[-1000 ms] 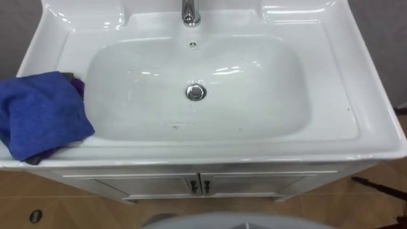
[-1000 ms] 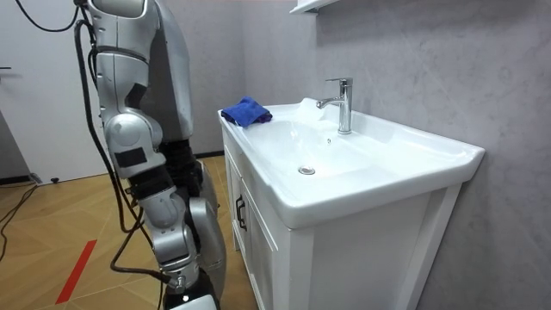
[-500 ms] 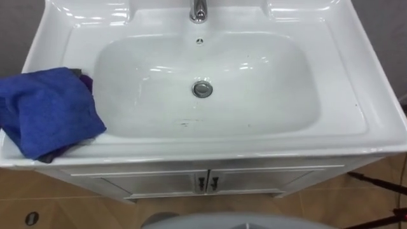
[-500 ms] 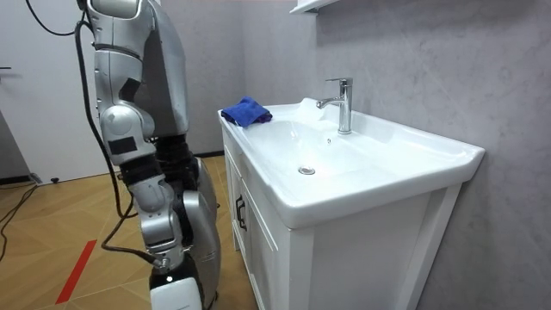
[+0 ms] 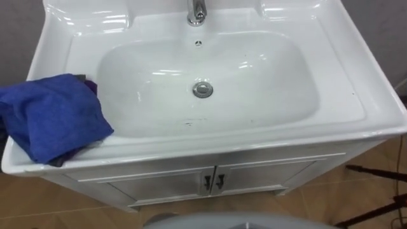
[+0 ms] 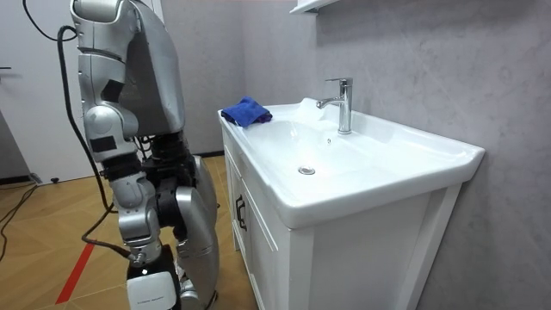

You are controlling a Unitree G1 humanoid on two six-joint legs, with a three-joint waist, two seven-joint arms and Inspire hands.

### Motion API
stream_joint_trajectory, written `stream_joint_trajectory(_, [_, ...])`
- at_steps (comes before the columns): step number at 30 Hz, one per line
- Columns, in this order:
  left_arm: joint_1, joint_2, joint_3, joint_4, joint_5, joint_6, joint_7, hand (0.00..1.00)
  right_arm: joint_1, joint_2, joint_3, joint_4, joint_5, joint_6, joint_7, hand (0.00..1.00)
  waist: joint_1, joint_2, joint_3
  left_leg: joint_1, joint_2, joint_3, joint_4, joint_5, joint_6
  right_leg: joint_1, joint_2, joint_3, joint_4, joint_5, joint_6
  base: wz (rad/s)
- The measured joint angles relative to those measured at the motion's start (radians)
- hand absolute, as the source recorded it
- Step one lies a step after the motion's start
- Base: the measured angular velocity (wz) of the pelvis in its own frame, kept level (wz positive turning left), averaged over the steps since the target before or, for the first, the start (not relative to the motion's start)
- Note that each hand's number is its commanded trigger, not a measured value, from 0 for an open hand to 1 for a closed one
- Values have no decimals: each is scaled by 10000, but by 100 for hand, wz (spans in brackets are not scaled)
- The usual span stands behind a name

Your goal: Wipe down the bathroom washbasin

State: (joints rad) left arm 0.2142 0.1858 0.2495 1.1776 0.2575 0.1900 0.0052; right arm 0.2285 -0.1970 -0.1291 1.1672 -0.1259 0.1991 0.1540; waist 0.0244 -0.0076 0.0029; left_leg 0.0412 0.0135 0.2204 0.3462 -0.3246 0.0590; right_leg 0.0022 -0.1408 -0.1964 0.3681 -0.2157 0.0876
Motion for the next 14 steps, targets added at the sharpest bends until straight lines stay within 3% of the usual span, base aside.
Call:
stream_joint_trajectory(5, [-37,-18,-287,-30,-3,52,-28,0,-28,3,0,-1,6,153,-6,0,-183,21,-3,39,4,-1,-5,-8,9,55,9,-3,-23,1,2,0])
stream_joint_trajectory(14, [-88,-23,-593,-32,19,97,-322,0,-72,1,0,65,-3,336,-3,0,-206,69,2,207,18,23,-35,-10,5,178,37,14,-70,1,2,-2])
